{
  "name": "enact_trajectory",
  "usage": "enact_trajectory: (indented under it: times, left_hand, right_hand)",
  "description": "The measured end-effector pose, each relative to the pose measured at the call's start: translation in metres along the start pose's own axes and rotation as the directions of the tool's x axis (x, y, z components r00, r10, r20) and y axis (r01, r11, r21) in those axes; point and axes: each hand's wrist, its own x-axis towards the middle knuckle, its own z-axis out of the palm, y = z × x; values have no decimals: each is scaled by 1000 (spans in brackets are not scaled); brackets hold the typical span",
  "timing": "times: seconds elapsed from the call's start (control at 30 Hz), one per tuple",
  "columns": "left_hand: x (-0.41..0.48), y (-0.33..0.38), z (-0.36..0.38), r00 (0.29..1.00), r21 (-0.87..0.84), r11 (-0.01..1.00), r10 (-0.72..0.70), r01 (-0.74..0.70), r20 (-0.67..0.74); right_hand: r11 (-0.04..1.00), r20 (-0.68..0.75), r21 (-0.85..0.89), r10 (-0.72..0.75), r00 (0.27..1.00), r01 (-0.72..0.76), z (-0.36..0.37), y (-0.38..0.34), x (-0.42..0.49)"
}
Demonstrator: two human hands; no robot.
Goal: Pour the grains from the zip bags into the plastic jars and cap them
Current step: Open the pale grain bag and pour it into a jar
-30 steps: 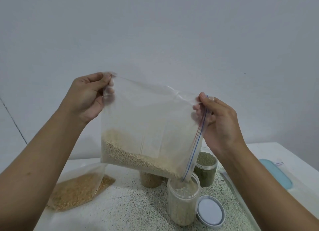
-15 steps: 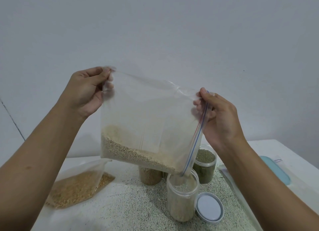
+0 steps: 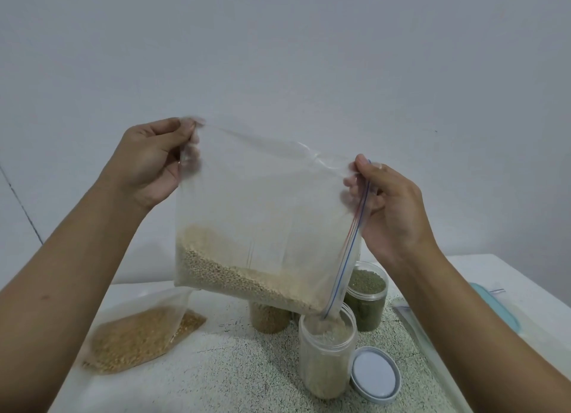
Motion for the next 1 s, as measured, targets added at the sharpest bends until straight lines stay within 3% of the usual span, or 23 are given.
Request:
enact_trajectory:
  times: [1.0]
  left_hand:
    - [12, 16, -6, 1000, 9, 1000, -2, 1, 31]
  right_hand:
    - [1000, -11, 4, 1, 1000, -1, 15, -1, 0]
